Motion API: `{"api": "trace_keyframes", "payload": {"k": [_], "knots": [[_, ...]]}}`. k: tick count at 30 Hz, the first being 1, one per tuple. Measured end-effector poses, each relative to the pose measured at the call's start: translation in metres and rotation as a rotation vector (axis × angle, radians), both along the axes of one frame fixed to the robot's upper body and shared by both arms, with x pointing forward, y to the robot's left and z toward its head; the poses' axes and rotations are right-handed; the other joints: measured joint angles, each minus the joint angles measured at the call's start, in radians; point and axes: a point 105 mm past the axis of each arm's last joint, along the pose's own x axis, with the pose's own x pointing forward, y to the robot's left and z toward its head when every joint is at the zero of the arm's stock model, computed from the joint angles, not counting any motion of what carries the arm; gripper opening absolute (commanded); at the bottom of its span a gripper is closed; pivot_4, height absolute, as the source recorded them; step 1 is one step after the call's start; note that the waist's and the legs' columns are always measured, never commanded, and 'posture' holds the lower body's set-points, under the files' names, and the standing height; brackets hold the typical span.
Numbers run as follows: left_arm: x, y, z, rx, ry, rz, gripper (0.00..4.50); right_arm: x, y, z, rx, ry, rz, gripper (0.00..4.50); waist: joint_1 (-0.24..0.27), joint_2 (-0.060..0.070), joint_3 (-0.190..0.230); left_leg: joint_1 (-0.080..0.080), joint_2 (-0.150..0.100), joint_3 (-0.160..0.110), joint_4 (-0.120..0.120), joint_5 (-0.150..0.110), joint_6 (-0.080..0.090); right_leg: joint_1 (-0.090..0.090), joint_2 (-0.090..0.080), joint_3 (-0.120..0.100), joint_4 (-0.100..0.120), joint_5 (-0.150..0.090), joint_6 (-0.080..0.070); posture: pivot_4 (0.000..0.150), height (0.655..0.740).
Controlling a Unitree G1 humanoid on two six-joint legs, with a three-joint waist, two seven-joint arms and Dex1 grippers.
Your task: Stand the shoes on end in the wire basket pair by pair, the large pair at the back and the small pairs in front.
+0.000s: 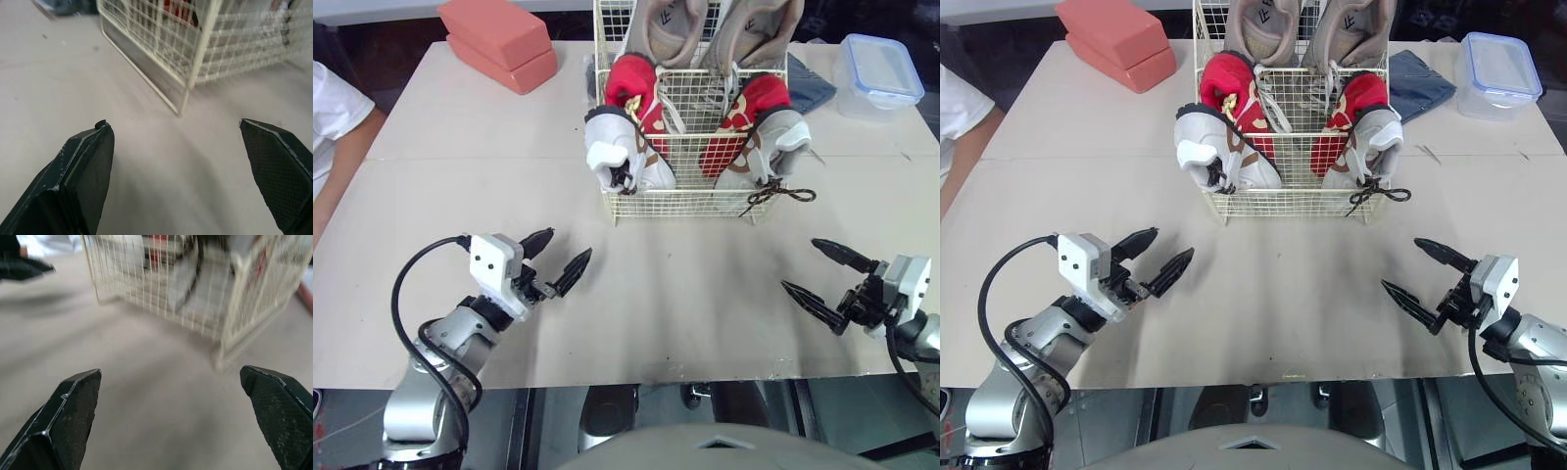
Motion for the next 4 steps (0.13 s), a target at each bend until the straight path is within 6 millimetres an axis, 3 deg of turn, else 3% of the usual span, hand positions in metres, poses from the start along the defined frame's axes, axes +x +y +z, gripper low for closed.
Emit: {"api": "trace_keyframes", "payload": {"k": [4], "knots": [[-0.0088, 0.0046, -0.008, 0.037, 0.021, -0.035, 4.41, 0.0024, -0.0076, -0.0127, -0.037, 0.024, 0.011, 4.5, -0.001, 0.002, 0.0, 0.0, 0.0, 0.0, 0.0, 0.0, 0.0, 0.0, 0.0, 0.0, 0.0, 0.0, 0.0, 0.15, 0.686]]}}
